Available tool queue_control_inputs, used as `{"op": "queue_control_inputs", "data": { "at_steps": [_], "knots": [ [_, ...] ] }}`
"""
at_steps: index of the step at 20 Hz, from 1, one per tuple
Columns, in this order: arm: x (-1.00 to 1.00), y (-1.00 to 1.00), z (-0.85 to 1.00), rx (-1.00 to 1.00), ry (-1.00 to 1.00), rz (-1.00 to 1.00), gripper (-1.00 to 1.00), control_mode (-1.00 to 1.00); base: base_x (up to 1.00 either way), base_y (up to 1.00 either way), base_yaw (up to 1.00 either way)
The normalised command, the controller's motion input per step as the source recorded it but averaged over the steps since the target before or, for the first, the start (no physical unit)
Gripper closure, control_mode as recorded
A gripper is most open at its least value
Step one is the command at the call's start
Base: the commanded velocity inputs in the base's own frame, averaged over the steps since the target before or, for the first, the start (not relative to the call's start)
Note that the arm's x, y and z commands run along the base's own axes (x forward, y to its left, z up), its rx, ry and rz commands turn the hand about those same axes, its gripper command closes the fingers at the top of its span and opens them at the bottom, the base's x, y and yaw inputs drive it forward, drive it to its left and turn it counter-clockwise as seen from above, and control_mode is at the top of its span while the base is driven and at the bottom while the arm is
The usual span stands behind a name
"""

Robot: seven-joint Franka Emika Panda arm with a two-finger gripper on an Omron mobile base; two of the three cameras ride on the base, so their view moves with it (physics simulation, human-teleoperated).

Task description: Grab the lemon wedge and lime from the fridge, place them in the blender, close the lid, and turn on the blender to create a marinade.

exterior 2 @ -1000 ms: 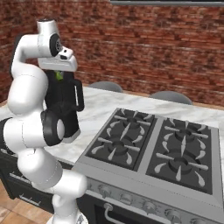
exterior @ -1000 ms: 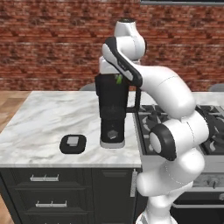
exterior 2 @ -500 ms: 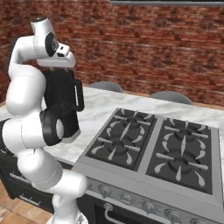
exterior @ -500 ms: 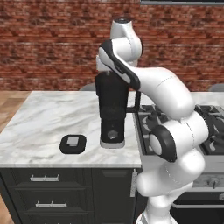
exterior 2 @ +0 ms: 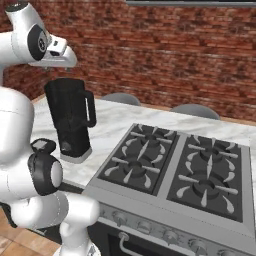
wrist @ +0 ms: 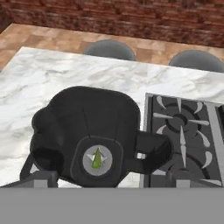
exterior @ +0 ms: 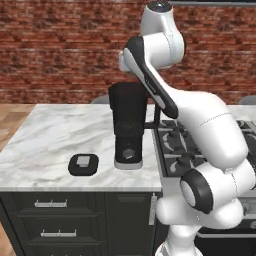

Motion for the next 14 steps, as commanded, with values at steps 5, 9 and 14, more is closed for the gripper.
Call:
{"op": "queue_control_inputs", "data": {
  "at_steps": [5,9,14],
  "knots": [
    [-1.0,-0.63,-0.23,0.01,0.02,0.0,-1.0,-1.0,0.0,0.0,0.0],
    [-1.0,-0.68,-0.75,0.0,0.1,0.0,-1.0,-1.0,0.0,0.0,0.0],
    [-1.0,-0.57,-0.84,0.0,0.02,0.0,-1.0,-1.0,0.0,0.0,0.0]
  ]
}}
